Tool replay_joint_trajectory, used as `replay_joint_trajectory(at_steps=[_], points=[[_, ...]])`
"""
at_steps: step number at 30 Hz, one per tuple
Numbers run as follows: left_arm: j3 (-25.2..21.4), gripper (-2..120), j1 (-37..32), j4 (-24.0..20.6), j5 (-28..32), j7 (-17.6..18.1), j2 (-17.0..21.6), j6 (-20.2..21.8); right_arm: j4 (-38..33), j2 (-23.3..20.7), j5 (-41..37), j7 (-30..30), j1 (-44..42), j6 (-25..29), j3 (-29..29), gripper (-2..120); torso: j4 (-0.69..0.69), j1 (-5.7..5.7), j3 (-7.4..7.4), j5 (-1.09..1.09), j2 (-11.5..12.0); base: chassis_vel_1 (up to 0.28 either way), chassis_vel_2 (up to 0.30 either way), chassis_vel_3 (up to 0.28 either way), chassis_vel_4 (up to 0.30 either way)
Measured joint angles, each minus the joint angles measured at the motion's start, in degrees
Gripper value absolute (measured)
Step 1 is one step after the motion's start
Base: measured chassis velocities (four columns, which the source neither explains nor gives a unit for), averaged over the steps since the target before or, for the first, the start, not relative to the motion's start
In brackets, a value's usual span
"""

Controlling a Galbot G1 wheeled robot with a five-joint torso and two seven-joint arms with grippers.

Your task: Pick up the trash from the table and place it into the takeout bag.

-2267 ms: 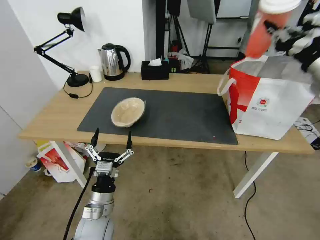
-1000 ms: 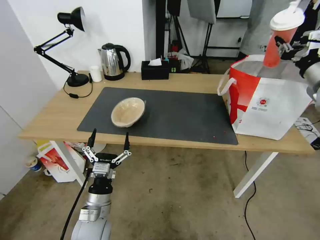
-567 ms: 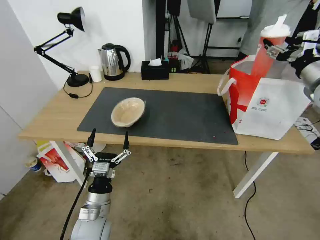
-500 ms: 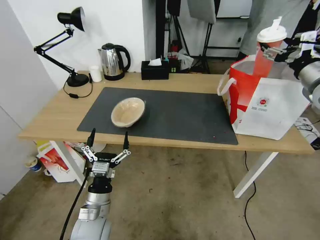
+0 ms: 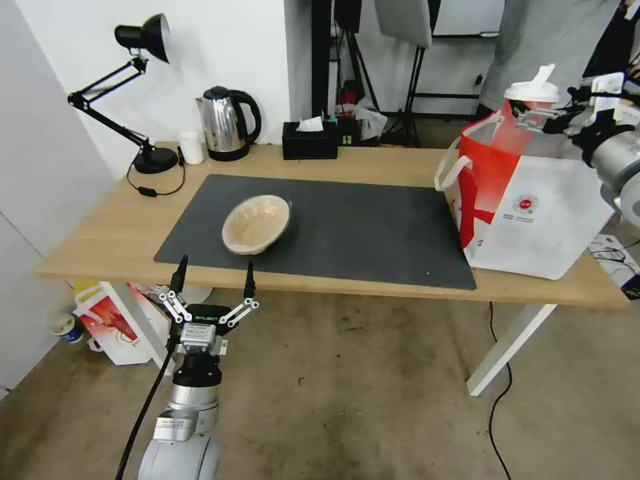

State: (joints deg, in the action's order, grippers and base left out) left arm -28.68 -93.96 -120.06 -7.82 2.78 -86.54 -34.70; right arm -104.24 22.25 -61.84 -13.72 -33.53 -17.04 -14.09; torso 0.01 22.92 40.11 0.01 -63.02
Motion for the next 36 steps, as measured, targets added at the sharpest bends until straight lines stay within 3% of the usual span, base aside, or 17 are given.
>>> replay_joint_trajectory(at_steps=[8, 14, 16, 17, 29, 36], points=[[-0.2, 100, 0.07, -0.03, 0.15, 0.0, 0.18, 0.03, -0.99, -1.25, -0.73, -4.63, 0.42, -6.55, -0.54, 100, -0.01, 0.0, 0.0, 0.01, 0.0, 0.0, 0.0, 0.0, 0.0], [-0.15, 100, 0.62, -0.03, 0.26, -0.01, 0.45, 0.19, -2.29, -3.71, -13.4, -11.47, 3.36, -12.72, -0.79, 100, 0.0, 0.0, 0.0, -0.01, 0.0, 0.0, 0.0, 0.0, 0.0], [-0.14, 100, 0.66, -0.03, 0.28, -0.01, 0.49, 0.21, -2.37, -3.91, -14.48, -12.04, 3.46, -13.31, -0.88, 100, 0.0, 0.0, 0.0, -0.01, 0.0, 0.0, 0.0, 0.0, 0.0], [-0.14, 100, 0.77, -0.02, 0.42, -0.02, 0.71, 0.25, -2.5, -5.05, -18.42, -13.75, 3.79, -16.21, -1.31, 100, 0.0, 0.0, 0.0, -0.01, 0.0, 0.0, 0.0, 0.0, 0.0], [-0.42, 100, 1.05, -0.36, 1.13, -0.03, 1.54, 0.37, -3.75, -10.43, -24.8, -12.35, 5.32, -23.99, -1.88, 100, 0.0, 0.0, 0.0, -0.01, -0.01, 0.0, 0.0, 0.0, 0.0], [0.14, 100, 1.49, -0.3, 1.18, -0.05, 1.33, 0.39, -5.73, -12.44, -25.2, -11.39, 4.22, -24.58, -2.35, 100, 0.0, 0.0, 0.0, 0.0, -0.01, 0.0, 0.0, 0.0, 0.0]])
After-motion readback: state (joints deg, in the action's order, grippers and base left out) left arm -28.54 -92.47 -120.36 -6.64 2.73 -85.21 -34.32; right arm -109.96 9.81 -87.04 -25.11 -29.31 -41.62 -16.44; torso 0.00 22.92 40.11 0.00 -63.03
